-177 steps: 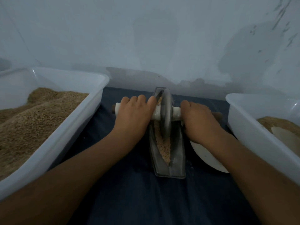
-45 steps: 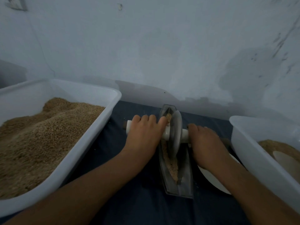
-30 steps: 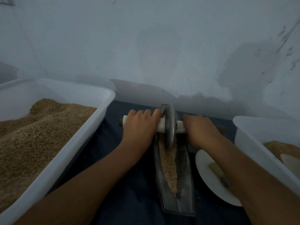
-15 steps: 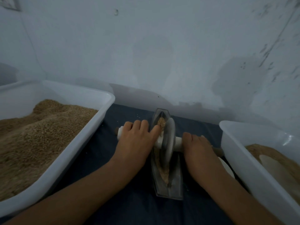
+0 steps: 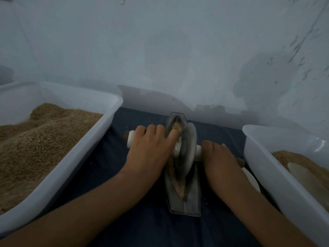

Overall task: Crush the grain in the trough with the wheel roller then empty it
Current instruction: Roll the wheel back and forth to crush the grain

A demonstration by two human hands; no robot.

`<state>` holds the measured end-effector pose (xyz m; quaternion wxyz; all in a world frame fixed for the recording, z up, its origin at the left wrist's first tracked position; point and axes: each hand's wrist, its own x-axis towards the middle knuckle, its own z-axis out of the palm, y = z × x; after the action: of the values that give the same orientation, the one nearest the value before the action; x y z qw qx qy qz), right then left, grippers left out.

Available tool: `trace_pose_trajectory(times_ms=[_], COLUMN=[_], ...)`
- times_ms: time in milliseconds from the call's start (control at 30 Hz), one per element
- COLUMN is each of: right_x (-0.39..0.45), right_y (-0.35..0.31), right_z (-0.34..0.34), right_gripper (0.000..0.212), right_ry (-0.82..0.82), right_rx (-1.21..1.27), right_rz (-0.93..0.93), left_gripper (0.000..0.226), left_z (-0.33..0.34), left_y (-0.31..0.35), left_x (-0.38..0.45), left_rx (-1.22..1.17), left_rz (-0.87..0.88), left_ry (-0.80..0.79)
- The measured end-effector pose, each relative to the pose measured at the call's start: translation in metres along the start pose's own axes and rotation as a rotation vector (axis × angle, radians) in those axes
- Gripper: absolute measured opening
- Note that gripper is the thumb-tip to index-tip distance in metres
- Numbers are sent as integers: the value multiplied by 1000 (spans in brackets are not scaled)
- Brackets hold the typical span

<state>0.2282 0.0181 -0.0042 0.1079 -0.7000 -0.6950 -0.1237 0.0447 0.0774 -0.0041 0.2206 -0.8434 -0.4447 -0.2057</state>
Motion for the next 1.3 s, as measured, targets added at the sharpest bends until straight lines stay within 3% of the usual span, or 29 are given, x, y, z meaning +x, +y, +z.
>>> trace_pose_trajectory(times_ms=[100,233,500,667,867,1033,1300], right_x=[22,53,84,67,27,-13,-21], right_y=[0,8,16,14,4,-7,-11], right_z=[2,2,1,6,-3,-14,-16], right_gripper=[18,23,37,33,24,27,25], right_ry=[43,-54,-241,-139,-30,-42,-75], right_rx=[-18,-173,-135,-122,-71,-104,-90], right_rz=[-21,-28,48,22,-56,-18,13], left_gripper=[52,49,45,47,70,44,40], left_z=[13,24,30,27,3,-19,-18], left_y=[-10,-17,-19,-16,-10,5,8], left_x=[16,31,60,46,12,-15,-18], left_rx=[2,-5,13,33,1,15,23], left_rz=[-14,-40,-12,-6,22,40,46], left_ry=[-109,-126,-124,-99,-163,-128,-27])
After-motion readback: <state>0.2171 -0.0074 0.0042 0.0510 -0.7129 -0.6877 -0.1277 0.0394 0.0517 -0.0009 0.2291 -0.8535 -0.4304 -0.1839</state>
